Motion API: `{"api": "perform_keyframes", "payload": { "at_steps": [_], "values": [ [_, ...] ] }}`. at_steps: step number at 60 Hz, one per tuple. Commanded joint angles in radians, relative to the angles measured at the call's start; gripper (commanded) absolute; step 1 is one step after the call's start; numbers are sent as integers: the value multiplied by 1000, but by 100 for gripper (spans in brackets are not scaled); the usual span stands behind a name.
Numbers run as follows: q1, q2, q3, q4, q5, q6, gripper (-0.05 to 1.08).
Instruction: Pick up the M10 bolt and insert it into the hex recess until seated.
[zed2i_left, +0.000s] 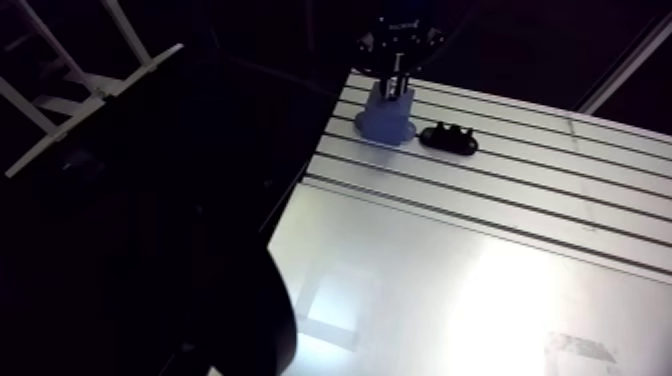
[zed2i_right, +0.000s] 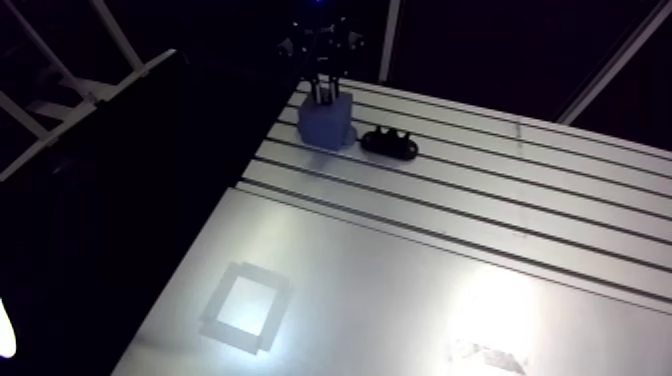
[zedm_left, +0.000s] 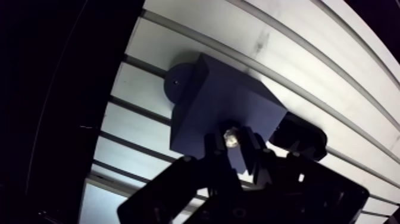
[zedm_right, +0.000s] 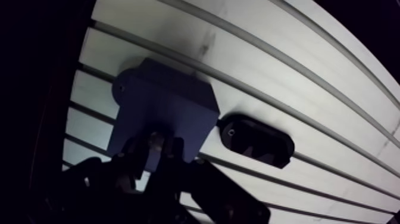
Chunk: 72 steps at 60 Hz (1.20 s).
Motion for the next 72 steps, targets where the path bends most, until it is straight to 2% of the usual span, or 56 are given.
{"api": "perform_keyframes", "payload": {
  "at_steps": [1,62,72],
  "values": [
    [1,-1,1,0,-1,-21,71],
    [1,-1,2,2,-1,-122,70],
    [1,-1,0,3,-3,-126,62]
  ]
}}
